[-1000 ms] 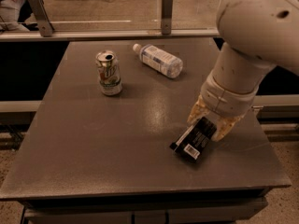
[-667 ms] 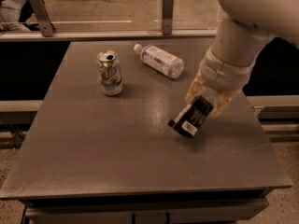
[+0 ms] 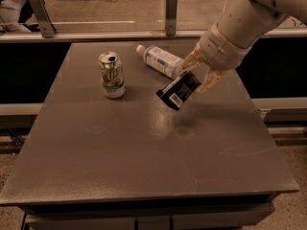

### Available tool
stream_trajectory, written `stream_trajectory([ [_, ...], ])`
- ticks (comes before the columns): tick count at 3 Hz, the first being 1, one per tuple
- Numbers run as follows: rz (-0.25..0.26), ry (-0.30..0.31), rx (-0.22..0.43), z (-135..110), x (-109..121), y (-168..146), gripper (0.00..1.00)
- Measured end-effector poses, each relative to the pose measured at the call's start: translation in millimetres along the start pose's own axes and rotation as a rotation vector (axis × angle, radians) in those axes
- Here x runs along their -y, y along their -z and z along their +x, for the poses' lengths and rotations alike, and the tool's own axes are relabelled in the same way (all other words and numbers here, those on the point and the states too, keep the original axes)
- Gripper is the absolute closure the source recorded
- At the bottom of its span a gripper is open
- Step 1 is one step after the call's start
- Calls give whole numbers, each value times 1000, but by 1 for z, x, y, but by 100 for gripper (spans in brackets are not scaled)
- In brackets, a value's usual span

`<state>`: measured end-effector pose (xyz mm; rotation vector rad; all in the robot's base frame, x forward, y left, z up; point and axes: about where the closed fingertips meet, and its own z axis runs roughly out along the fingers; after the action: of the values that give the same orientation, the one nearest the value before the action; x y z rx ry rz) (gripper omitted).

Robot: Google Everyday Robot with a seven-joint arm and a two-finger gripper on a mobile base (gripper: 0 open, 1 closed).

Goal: Move rxbar chocolate near 7up can

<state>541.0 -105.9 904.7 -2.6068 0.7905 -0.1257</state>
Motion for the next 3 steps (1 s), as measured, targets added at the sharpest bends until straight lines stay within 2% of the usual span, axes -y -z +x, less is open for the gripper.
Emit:
stream_trajectory([
  [1, 83, 9, -34, 0, 26, -21, 100],
  [2, 101, -15, -50, 6, 40, -52, 84],
  [3, 103, -48, -41, 10, 53, -77, 61],
])
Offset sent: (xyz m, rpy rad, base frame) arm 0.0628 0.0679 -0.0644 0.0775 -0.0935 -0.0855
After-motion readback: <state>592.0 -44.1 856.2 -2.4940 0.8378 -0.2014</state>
